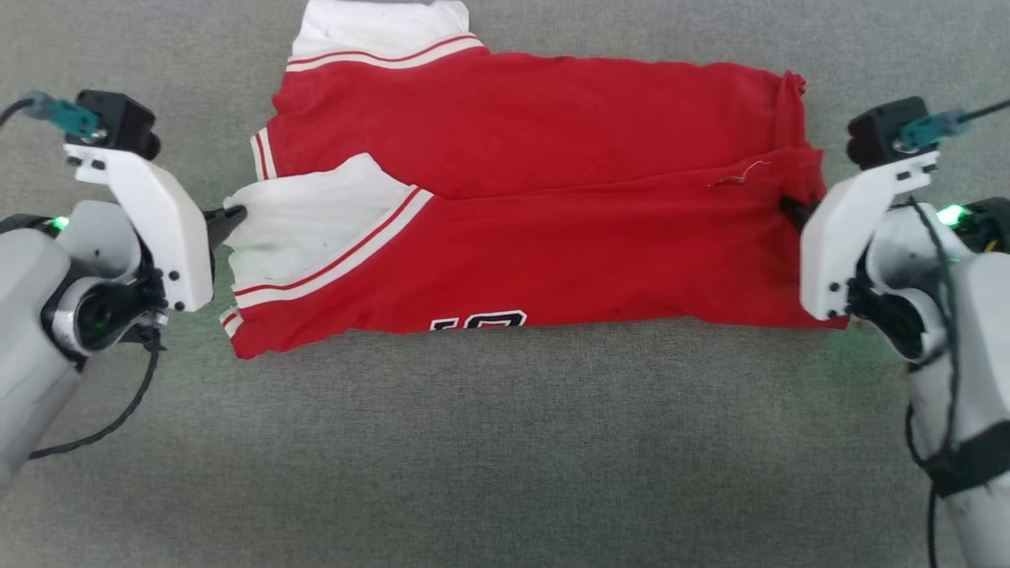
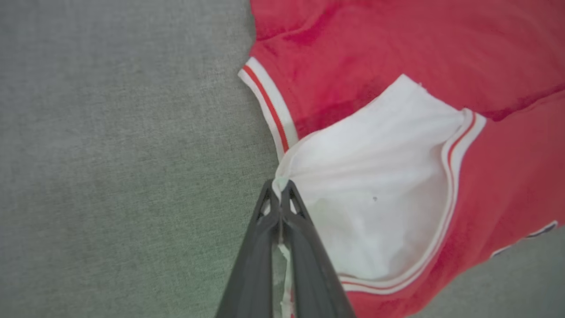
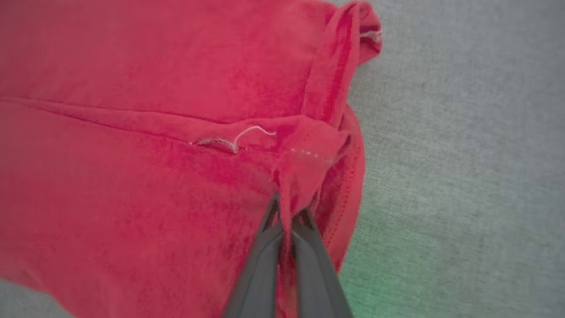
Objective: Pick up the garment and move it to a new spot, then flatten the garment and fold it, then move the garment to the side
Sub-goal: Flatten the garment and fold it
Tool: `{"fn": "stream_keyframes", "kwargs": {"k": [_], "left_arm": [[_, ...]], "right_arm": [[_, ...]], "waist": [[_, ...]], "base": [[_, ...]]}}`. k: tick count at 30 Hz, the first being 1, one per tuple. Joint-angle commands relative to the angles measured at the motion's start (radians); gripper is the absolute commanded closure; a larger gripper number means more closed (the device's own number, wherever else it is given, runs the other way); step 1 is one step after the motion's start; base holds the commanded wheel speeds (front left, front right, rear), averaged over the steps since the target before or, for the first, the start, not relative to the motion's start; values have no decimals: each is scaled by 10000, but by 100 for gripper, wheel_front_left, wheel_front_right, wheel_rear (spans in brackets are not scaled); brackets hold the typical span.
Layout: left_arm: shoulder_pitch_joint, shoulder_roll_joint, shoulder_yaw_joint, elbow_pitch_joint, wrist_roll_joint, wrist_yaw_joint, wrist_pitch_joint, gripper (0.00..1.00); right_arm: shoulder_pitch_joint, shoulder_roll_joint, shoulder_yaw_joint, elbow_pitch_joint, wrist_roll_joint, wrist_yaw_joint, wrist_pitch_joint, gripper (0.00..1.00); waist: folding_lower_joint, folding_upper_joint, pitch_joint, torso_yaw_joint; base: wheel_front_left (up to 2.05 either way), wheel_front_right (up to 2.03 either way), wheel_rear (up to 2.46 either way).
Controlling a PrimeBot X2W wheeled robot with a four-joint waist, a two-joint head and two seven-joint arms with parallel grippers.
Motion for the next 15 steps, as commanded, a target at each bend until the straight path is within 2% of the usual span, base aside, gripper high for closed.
{"fn": "stream_keyframes", "kwargs": {"k": [1, 2, 3, 4, 5, 6, 7, 12, 15], "left_arm": [[-228, -156, -19, 377, -35, -143, 93, 100], [-291, -537, -101, 1105, -161, -359, 311, 100], [-329, -680, -125, 1432, -202, -468, 411, 100], [-392, -802, -145, 1757, -270, -563, 506, 91], [-471, -909, -127, 2040, -311, -650, 548, 64], [-581, -984, -118, 2251, -293, -750, 512, 31], [-663, -1045, -79, 2443, -296, -823, 466, 0], [-810, -1061, 2, 2882, -389, -946, 507, 0], [-927, -856, 65, 2786, -436, -914, 640, 0]], "right_arm": [[-187, 87, 17, 320, -112, -11, -48, 100], [-389, 201, 162, 819, -142, -11, -95, 100], [-472, 273, 223, 1050, -107, -11, -120, 99], [-536, 311, 325, 1255, -101, -10, -132, 85], [-615, 333, 393, 1422, -97, -11, -180, 65], [-698, 349, 422, 1568, -108, -10, -265, 36], [-785, 384, 423, 1693, -129, -11, -336, 0], [-998, 344, 530, 1695, -149, -10, -636, 0], [-905, 241, 330, 1361, -97, -10, -934, 0]], "waist": [[0, 0, 69, -46], [0, 0, 112, -71], [0, 0, 127, -84], [0, 0, 137, -95], [0, 0, 141, -110], [0, 0, 142, -122], [0, 0, 133, -129], [0, 0, 48, -126], [0, 0, -43, -69]], "base": [[0, 0, 0], [0, 0, 0], [0, 0, 0], [0, 0, 0], [0, 0, 0], [0, 0, 0], [0, 0, 0], [0, 0, 0], [0, 0, 0]]}}
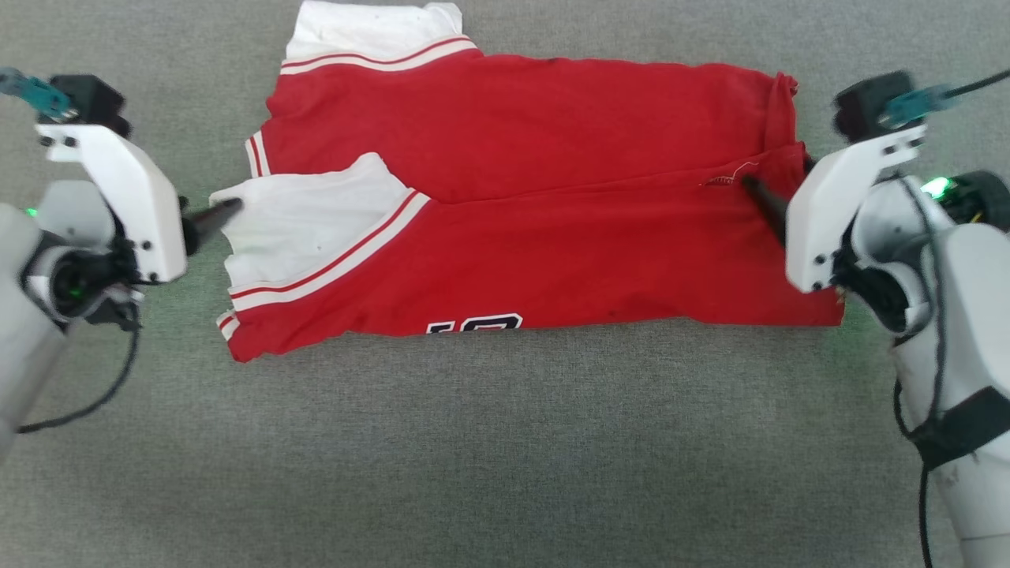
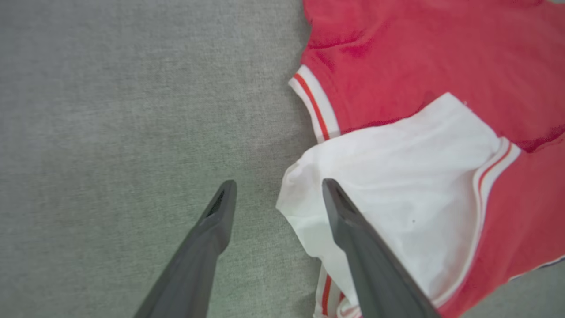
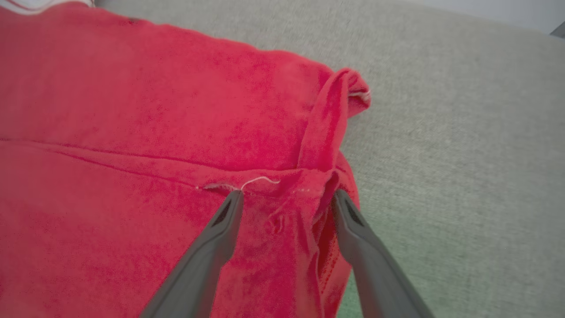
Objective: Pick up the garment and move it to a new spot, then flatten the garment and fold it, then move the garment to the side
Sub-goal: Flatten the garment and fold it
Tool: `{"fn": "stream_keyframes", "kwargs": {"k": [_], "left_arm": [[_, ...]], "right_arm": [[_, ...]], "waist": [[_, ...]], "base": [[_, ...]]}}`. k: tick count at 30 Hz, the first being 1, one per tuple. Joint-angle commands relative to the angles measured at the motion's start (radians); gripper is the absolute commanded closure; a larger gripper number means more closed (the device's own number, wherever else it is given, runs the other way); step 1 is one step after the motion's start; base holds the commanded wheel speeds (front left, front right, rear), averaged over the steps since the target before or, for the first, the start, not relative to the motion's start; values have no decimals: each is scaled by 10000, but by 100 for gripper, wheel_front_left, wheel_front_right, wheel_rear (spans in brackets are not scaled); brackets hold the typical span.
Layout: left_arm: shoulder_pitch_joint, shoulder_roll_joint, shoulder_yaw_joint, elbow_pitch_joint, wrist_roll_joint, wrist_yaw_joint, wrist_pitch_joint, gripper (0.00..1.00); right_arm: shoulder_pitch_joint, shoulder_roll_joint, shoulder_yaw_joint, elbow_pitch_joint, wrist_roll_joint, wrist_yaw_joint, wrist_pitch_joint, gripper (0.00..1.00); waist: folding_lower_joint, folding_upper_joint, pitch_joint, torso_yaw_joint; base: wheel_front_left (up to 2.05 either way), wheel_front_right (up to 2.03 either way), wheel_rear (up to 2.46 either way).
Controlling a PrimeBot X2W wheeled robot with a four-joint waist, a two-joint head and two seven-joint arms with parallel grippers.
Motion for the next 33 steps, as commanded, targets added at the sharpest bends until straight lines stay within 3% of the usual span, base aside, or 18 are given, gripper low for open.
{"fn": "stream_keyframes", "kwargs": {"k": [1, 5, 9, 17, 23, 26, 33], "left_arm": [[-165, 184, 89, -120, -139, 67, 46, 0], [71, 627, 142, -932, -162, 302, 108, 0], [639, 1173, 250, -2339, -477, 843, 226, 0], [2107, 2627, 133, -5791, -799, 2638, 183, 0], [2952, 3203, 105, -6978, -1022, 3646, -49, 0], [3139, 3192, 118, -6843, -1090, 3823, -181, 0], [3338, 2665, -33, -5420, -1296, 3536, -148, 0]], "right_arm": [[104, -13, -177, -210, 43, -8, -178, 0], [482, 47, -704, -1114, -81, -8, -737, 0], [1044, 297, -1485, -2279, -338, -6, -1518, 0], [2233, 1095, -2837, -4738, -1295, -6, -3326, 0], [3040, 1709, -3448, -5954, -1759, -6, -4065, 0], [3425, 1941, -3603, -6297, -1861, -6, -4239, 0], [4327, 2127, -3577, -6563, -1553, -6, -4062, 0]], "waist": [[0, 0, -58, 32], [0, 0, -187, 116], [0, 0, -301, 162], [0, 0, -279, 18], [0, 0, -151, -270], [0, 0, -80, -453], [0, 0, 57, -784]], "base": [[0, 0, 0], [0, 0, 0], [0, 0, 0], [0, 0, 0], [0, 0, 0], [0, 0, 0], [0, 0, 0]]}}
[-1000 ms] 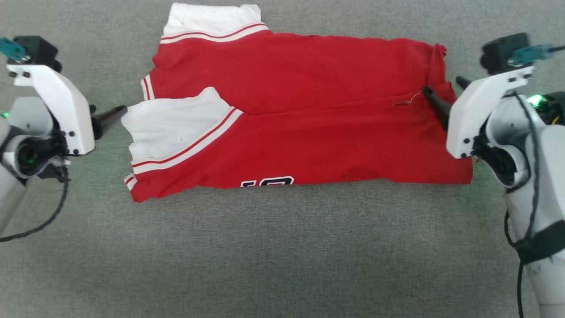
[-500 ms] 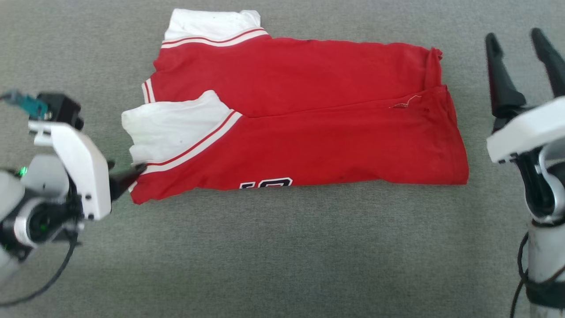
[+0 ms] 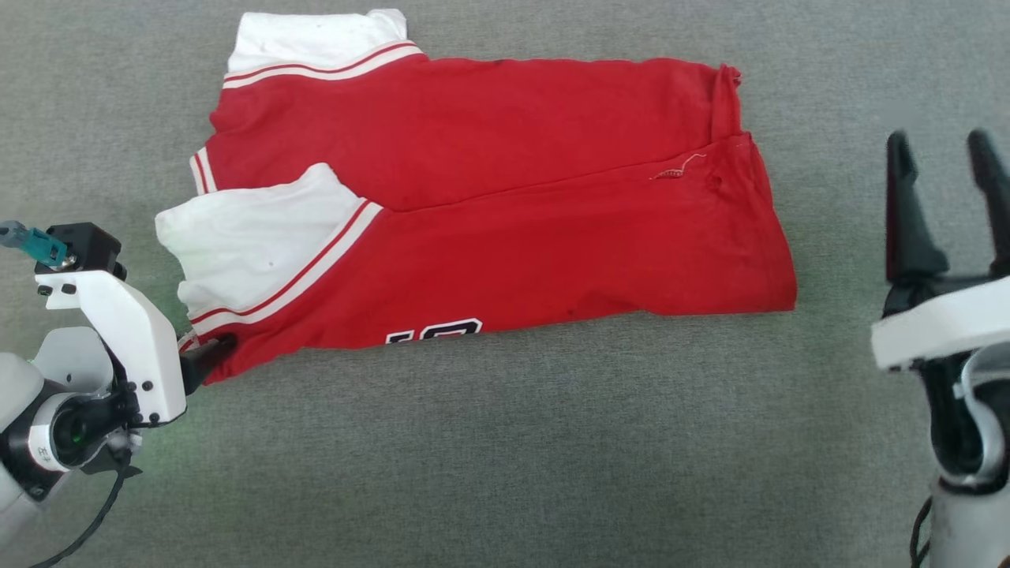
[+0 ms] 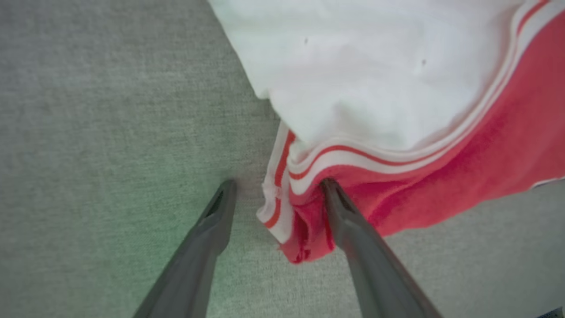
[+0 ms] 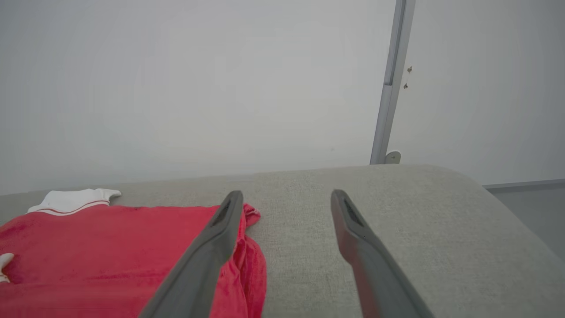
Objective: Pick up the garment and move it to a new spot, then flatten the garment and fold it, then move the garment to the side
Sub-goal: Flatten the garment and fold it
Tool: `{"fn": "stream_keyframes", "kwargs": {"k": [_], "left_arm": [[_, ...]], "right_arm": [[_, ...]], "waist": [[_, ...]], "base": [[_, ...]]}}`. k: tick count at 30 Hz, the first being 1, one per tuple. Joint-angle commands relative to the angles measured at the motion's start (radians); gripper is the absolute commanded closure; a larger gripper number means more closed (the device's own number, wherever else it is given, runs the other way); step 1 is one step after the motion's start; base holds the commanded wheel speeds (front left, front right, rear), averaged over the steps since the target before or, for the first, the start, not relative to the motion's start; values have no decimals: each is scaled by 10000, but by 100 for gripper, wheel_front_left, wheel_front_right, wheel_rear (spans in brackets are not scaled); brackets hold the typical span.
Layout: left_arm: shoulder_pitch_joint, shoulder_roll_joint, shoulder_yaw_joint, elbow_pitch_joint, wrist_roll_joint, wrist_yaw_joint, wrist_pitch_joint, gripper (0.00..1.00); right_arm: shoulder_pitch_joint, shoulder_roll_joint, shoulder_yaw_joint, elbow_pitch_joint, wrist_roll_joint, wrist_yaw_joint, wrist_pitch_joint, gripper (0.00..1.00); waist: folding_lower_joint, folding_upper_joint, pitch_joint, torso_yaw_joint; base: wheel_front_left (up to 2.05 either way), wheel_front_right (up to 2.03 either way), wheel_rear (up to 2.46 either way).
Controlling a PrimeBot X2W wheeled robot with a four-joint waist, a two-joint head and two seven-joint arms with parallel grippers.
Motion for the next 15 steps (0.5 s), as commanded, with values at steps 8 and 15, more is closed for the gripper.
{"fn": "stream_keyframes", "kwargs": {"k": [8, 15], "left_arm": [[241, -1054, -602, 1603, -103, -768, 535, 100], [76, -1587, -692, 2021, 34, -1272, 490, 100]], "right_arm": [[918, 51, 573, 192, 637, -4, 1822, 0], [1058, 49, 867, 520, 800, -4, 4356, 0]], "waist": [[0, -1, -23, -149], [0, -1, -71, 117]], "base": [[0, 0, 0], [0, 0, 0]]}}
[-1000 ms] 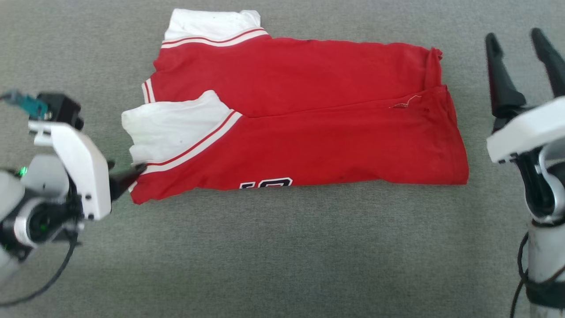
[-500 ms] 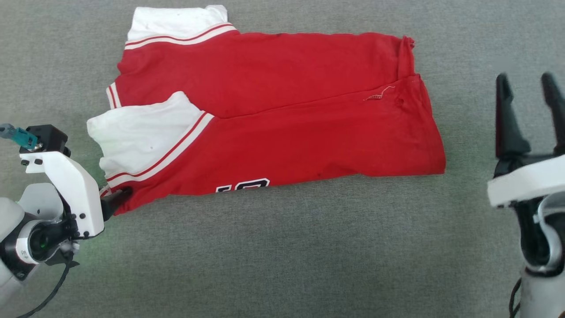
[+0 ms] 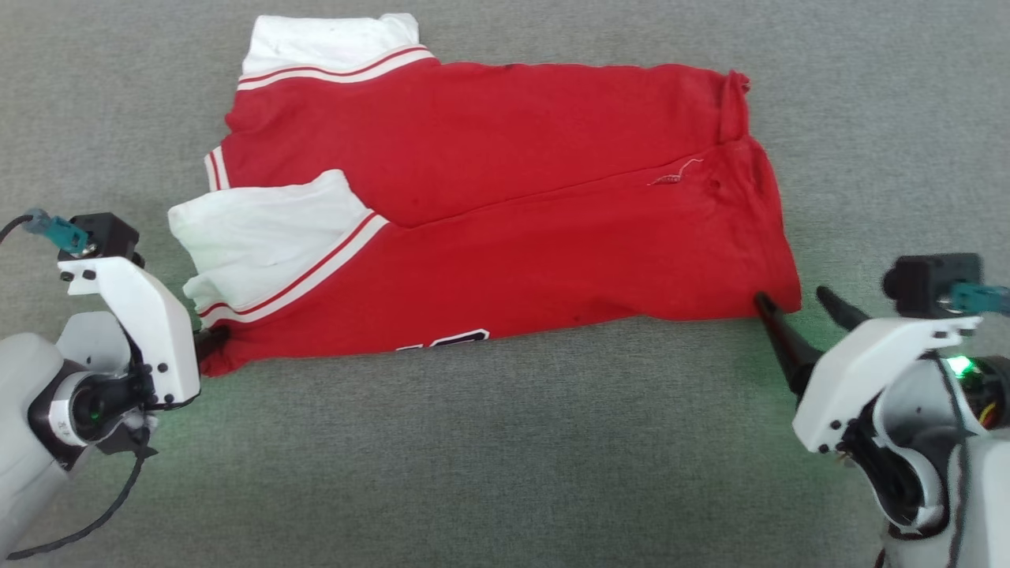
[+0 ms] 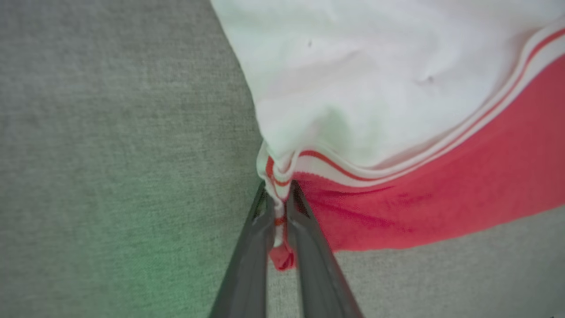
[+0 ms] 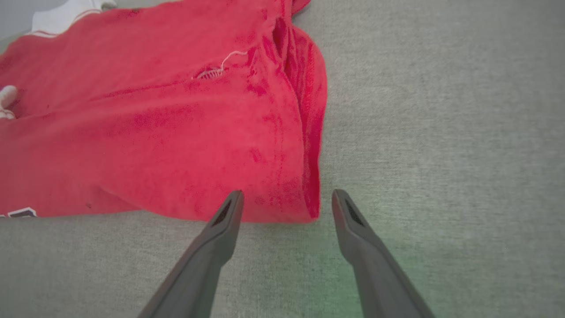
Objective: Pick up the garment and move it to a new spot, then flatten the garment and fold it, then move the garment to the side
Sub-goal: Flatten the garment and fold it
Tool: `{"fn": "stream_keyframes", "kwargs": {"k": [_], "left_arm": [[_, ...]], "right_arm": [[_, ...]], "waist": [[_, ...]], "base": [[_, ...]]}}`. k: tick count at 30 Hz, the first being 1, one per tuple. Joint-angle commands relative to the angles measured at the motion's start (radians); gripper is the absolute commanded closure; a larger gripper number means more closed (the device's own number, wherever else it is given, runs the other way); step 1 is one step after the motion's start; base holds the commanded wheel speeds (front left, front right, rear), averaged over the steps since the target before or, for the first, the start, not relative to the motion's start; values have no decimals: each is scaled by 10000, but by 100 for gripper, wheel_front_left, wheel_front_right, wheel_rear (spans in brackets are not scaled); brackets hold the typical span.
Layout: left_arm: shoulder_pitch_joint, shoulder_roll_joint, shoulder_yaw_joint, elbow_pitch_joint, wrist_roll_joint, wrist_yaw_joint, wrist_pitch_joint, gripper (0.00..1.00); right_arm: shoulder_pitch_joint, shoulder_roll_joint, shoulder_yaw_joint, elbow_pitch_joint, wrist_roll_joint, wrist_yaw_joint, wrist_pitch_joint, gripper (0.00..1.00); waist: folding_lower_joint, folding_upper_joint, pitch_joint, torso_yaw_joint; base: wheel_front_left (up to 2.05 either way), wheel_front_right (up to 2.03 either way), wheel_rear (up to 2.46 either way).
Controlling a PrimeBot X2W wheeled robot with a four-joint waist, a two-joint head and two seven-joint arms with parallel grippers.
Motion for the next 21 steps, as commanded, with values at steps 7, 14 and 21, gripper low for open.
{"fn": "stream_keyframes", "kwargs": {"k": [7, 14, 21], "left_arm": [[274, -824, -491, 318, 100, -312, 151, 100], [125, -1125, -527, 498, 162, -518, 152, 100], [189, -1161, -496, 650, 110, -672, 145, 100]], "right_arm": [[-931, -317, 181, 1012, -458, -4, 1315, 0], [-1876, -623, 305, 2844, -722, -6, 2243, 0], [-1917, -1098, 875, 3972, -527, -7, 3646, 100]], "waist": [[0, -1, 15, 364], [0, -1, 25, 682], [0, -1, -37, 898]], "base": [[0, 0, 0], [0, 0, 0], [0, 0, 0]]}}
